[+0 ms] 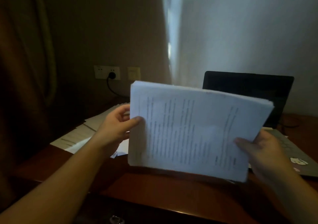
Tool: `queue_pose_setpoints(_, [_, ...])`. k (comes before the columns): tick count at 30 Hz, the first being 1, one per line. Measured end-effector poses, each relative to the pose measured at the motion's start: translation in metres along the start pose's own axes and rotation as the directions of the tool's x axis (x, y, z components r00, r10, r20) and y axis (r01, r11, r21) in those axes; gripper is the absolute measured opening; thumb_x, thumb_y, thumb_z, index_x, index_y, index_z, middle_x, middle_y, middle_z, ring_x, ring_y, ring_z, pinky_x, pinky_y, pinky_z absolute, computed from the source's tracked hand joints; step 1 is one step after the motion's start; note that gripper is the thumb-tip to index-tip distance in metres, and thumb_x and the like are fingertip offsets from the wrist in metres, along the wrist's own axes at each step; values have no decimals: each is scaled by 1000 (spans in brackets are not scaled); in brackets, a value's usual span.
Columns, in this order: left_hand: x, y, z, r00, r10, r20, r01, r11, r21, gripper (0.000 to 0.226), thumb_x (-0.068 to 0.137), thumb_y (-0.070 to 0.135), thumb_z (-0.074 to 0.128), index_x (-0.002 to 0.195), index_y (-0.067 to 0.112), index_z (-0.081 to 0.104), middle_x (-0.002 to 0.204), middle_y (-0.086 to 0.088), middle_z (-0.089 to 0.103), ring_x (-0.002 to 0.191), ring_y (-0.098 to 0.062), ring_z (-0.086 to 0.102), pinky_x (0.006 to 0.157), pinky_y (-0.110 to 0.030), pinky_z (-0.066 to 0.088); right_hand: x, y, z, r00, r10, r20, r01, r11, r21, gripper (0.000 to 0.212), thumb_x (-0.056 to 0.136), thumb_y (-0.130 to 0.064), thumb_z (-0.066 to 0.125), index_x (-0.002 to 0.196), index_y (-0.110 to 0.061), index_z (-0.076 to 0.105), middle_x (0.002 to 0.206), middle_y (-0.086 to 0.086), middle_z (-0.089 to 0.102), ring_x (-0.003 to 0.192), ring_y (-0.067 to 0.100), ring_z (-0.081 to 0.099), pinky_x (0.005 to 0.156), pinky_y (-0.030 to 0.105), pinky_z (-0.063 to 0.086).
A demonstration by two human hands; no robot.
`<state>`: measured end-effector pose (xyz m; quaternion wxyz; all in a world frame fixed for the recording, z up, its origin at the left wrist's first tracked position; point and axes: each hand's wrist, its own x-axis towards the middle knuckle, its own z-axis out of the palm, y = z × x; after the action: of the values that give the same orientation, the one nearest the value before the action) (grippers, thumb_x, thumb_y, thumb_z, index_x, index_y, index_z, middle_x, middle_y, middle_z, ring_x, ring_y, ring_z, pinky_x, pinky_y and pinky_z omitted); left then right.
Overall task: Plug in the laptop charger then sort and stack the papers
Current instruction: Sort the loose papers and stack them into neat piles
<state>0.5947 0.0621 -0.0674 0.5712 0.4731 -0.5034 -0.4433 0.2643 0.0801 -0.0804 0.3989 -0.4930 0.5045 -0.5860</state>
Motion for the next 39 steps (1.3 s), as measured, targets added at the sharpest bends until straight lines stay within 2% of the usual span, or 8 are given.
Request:
queue_pose_setpoints(6, [-13,-16,27,973,135,-190,-106,982,156,31,92,28,66,116,41,53,113,11,63,103,-16,63,79,-41,55,-5,11,0,998,-32,59,31,999,14,32,85,1,62,102,-26,62,93,-9,74,82,9,72,63,34,52])
queue_pose_setpoints(10, [-24,-12,23,980,167,-110,-157,983,95,42,77,33,71,113,44,54,115,11,64,106,-16,63,82,-43,55,-4,10,-4,992,-52,112,47,998,49,38,72,-15,66,110,-21,63,101,-5,74,93,17,72,70,39,55])
queue_pose_setpoints(13, [-27,-9,16,980,179,-84,-176,984,38,48,69,35,69,114,43,54,116,8,65,109,-20,64,84,-47,55,-1,11,-7,989,-26,145,3,988,156,40,73,-13,64,113,-18,61,102,0,74,97,23,71,75,44,55])
queue_pose_setpoints(20, [-29,-16,28,978,154,-144,-146,987,62,32,78,34,67,107,40,54,109,9,62,101,-13,60,80,-43,51,1,17,2,989,-2,146,-24,985,174,44,68,-13,69,111,-17,60,98,2,75,93,23,72,73,43,55])
queue_pose_setpoints(23, [-26,-13,25,977,147,-154,-151,989,-11,41,75,34,67,113,40,54,117,6,63,110,-19,62,85,-48,53,0,16,3,989,2,146,-27,984,174,41,68,-13,68,108,-18,60,94,-2,75,91,21,72,71,41,55])
queue_pose_setpoints(29, [-22,-23,27,975,116,-192,-104,992,72,45,85,13,70,121,33,52,120,6,59,116,-22,56,94,-54,50,-3,17,5,988,25,153,-41,994,100,37,75,-9,68,110,-16,61,95,0,74,91,22,72,71,41,56])
queue_pose_setpoints(35, [-21,-15,26,968,151,-200,-128,984,125,41,86,13,70,105,43,51,115,11,58,114,-20,55,94,-53,49,-4,10,4,993,25,112,-31,998,55,27,84,-3,65,104,-21,61,88,-6,74,85,18,72,69,39,55])
queue_pose_setpoints(39, [-28,-27,31,979,96,-181,-64,983,173,42,88,15,69,120,36,52,119,9,61,116,-20,57,94,-56,51,-6,12,2,991,95,92,-100,994,52,21,88,-6,61,100,-22,62,85,-7,74,83,15,71,67,36,53])
